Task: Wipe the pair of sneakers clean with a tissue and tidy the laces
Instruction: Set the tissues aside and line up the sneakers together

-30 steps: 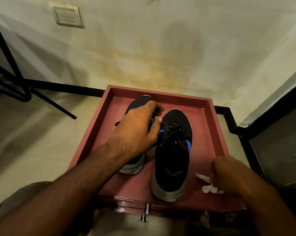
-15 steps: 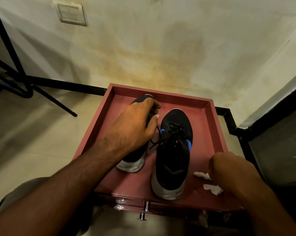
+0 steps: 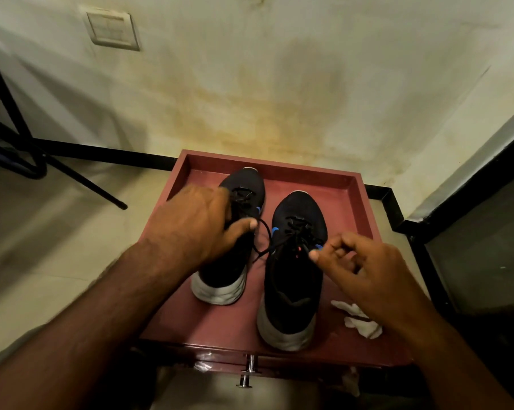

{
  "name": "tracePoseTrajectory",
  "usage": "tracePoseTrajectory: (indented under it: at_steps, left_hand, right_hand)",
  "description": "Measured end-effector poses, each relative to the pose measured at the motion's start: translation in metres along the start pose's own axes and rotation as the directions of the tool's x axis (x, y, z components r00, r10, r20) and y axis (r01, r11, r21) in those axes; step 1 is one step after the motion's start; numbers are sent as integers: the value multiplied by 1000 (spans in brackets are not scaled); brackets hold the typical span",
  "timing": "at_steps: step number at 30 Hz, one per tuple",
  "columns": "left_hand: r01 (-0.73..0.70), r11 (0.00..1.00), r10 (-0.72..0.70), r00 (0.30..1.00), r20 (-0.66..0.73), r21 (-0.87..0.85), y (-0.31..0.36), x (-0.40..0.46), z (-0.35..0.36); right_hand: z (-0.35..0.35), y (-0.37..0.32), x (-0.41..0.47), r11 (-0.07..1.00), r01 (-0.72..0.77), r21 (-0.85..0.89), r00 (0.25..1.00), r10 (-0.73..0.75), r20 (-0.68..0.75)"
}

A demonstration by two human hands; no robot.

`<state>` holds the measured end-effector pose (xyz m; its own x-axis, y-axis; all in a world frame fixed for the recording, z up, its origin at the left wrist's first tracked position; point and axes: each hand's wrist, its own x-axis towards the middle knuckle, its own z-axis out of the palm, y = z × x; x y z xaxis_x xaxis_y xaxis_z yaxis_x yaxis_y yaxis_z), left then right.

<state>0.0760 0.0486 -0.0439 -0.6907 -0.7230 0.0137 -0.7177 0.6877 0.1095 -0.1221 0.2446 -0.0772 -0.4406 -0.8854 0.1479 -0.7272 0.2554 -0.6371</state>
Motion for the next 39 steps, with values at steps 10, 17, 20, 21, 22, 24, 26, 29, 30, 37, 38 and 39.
tracePoseTrajectory:
  at_steps: [10, 17, 20, 21, 22, 24, 26, 29, 30, 37, 38, 39]
  left_hand:
    - [-127, 990, 73, 849, 524, 68, 15, -11, 6]
    - [-85, 996, 71, 922, 382, 20, 25, -11, 12]
    - [-89, 995, 68, 915, 399, 35, 27, -12, 15]
    - [-89, 996, 69, 913, 403, 32, 28, -12, 15]
    - [-91, 995, 70, 911, 406, 33, 28, -13, 16]
    - [-98, 995, 76, 912, 403, 34, 30, -14, 18]
    - [-102, 995, 89, 922, 378, 13, 30, -13, 20]
    - [-108, 993, 116, 936, 334, -44, 30, -12, 22]
    - [-102, 992, 120, 940, 319, -72, 30, -12, 20]
    - [44, 982, 17, 947, 321, -183, -6, -4, -6]
    - [48, 978, 39, 913, 406, -202, -8, -4, -4]
    - [41, 958, 102, 877, 469, -284, -7, -2, 2]
  right_hand:
    - [30, -22, -15, 960, 88, -264, 897, 39, 440]
    - [25, 0, -1, 992, 79, -100, 994, -71, 86]
    - [30, -2, 1, 987, 90, -132, 996, -85, 40]
    - [33, -2, 2, 983, 92, -157, 995, -87, 37]
    - [35, -1, 3, 979, 89, -184, 996, -84, 37]
    - [41, -1, 6, 968, 86, -235, 996, -76, 52]
    - [45, -6, 6, 959, 75, -272, 994, -51, 96]
    - [44, -9, 8, 950, 61, -306, 992, -25, 120]
    - [42, -8, 9, 955, 58, -290, 992, -23, 124]
    - [31, 8, 7, 965, -264, -13, 948, 261, 183]
    - [31, 11, 8, 955, -294, -47, 924, 296, 243]
    - [32, 12, 10, 953, -297, -57, 910, 300, 284]
